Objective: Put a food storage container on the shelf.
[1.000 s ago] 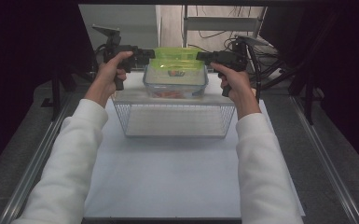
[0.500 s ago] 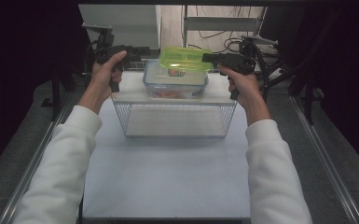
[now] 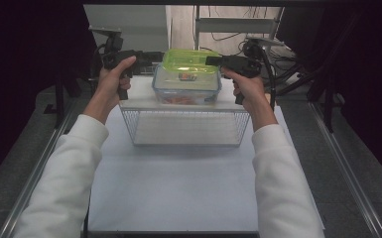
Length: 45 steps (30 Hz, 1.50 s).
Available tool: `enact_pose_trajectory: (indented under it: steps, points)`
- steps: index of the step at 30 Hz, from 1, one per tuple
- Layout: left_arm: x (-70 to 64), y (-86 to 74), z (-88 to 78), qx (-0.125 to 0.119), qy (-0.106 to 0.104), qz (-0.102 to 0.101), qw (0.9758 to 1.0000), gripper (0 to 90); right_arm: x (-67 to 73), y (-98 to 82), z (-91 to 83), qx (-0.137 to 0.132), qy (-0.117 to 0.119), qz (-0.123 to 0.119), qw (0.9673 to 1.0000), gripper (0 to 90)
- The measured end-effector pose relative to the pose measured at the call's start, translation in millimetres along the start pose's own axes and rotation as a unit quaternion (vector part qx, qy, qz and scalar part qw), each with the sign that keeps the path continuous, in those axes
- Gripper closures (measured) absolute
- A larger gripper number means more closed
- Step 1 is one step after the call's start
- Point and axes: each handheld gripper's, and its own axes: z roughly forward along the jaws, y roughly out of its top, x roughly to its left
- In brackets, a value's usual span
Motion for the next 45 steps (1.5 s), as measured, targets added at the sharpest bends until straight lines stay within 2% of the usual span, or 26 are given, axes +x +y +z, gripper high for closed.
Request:
enact_pose_trajectory:
  steps: [5,8,14,18,21,24,26,31,33,36,42,45]
  points:
    - [-1.1,-1.6,0.9,0.004,-0.004,0.005,1.0,21.9,-3.8,1.4,-2.8,-0.003,-0.003,0.005,1.0,33.6]
    - [-1.6,-3.2,-0.1,0.003,-0.005,0.006,1.0,21.8,-4.0,2.6,-8.0,-0.011,0.004,0.006,0.9999,29.0]
    - [-3.0,-10.6,-11.5,-0.001,-0.002,0.018,0.9998,21.8,1.5,2.7,-26.4,-0.017,-0.004,-0.014,0.9998,26.5]
    - [-7.9,-23.1,-25.0,-0.003,-0.007,0.033,0.9994,21.8,7.8,-4.3,-42.5,-0.016,-0.003,-0.041,0.999,25.0]
    - [-11.9,-34.1,-34.7,-0.001,-0.003,0.049,0.9988,21.9,10.7,-12.6,-54.3,-0.011,-0.009,-0.059,0.9982,24.9]
    - [-18.0,-52.0,-45.9,0.004,-0.002,0.072,0.9974,21.9,13.0,-26.8,-68.5,-0.005,-0.004,-0.08,0.9968,24.8]
    - [-23.6,-69.7,-53.6,0.015,0.003,0.098,0.995,21.9,14.9,-39.2,-78.0,0.002,-0.004,-0.096,0.9954,24.9]
    - [-34.1,-113.6,-69.1,0.03,0.011,0.137,0.9901,21.8,19.2,-78.2,-97.2,0.033,-0.017,-0.146,0.9886,24.9]
    - [-35.7,-135.1,-75.9,0.032,0.008,0.142,0.9893,21.8,21.2,-98.6,-103.1,0.05,-0.024,-0.163,0.985,25.0]
    - [-33.5,-164.6,-82.1,0.034,0.014,0.14,0.9895,22.0,21.6,-127.0,-107.4,0.064,-0.026,-0.185,0.9802,25.0]
    - [-23.1,-218.4,-83.8,0.054,0.046,0.139,0.9877,22.2,10.1,-175.7,-106.2,0.092,-0.026,-0.199,0.9753,25.6]
    - [-16.4,-241.7,-81.2,0.07,0.069,0.143,0.9848,22.3,-2.5,-200.2,-104.0,0.105,-0.028,-0.192,0.9753,25.9]
